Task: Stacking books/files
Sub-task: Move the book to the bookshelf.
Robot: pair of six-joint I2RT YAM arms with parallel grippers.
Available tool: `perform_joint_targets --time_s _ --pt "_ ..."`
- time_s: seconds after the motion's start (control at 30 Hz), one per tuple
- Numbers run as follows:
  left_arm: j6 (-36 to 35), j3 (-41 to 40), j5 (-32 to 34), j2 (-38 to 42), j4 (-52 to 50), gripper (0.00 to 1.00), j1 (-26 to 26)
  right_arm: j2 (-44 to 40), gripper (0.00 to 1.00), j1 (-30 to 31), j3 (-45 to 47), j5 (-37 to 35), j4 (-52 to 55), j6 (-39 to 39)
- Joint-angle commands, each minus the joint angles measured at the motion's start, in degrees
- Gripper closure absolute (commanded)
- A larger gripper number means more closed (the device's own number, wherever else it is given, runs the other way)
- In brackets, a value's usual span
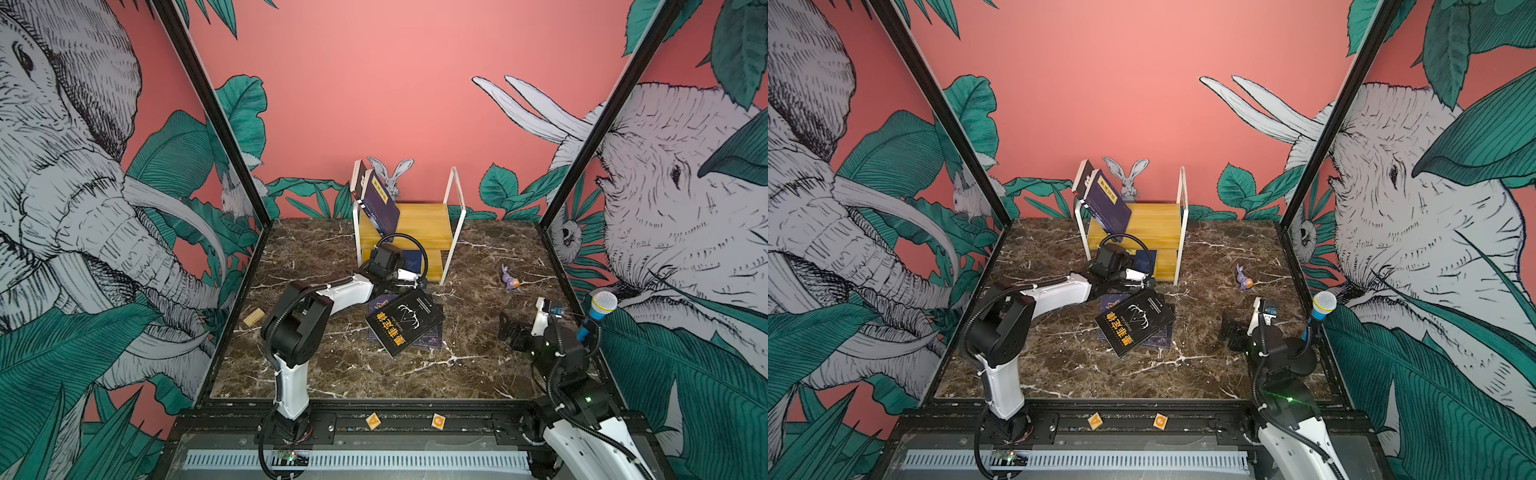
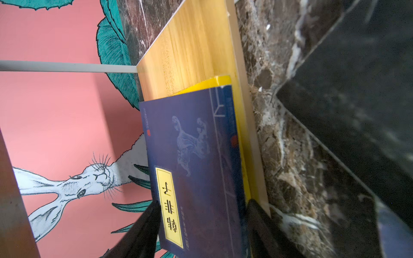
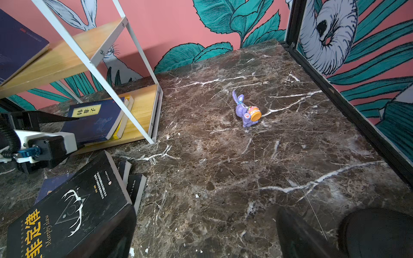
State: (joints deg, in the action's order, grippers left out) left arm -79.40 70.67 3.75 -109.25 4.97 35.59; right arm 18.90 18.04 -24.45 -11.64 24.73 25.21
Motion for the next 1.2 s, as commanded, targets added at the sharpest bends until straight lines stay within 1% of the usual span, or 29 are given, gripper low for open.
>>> perform_joint_targets --time_s 0.0,0.47,0.67,0.97,1.07,1.17 --pt "1.2 1.7 -0.2 -1.0 0.9 0.38 -0.4 -0.2 0.01 -0.1 -0.8 -1.0 -0.7 -0.4" --pt "3.6 3.4 0.3 -2.8 3.5 0.38 -0.3 -0.2 0.01 -0.1 -0.6 -0.8 -0.7 -0.3" --pt "5.6 2.5 -3.5 -0.1 0.5 0.36 -0.3 -0.1 0.01 -0.1 -0.7 -0.6 -0.7 -0.4" --pt "6.1 3.6 -2.6 -1.1 2.0 0.35 -0.4 -0.2 0.01 -0.1 -0.6 -0.6 -0.6 -0.3" --pt "7.1 3.5 -3.5 -0.6 1.9 0.35 -0.3 -0.2 0.01 -0.1 -0.7 -0.7 -0.6 -0.3" --pt "9.2 3.3 -5.9 0.8 0.4 0.35 -0.3 -0.1 0.01 -0.1 -0.7 -0.7 -0.7 -0.3"
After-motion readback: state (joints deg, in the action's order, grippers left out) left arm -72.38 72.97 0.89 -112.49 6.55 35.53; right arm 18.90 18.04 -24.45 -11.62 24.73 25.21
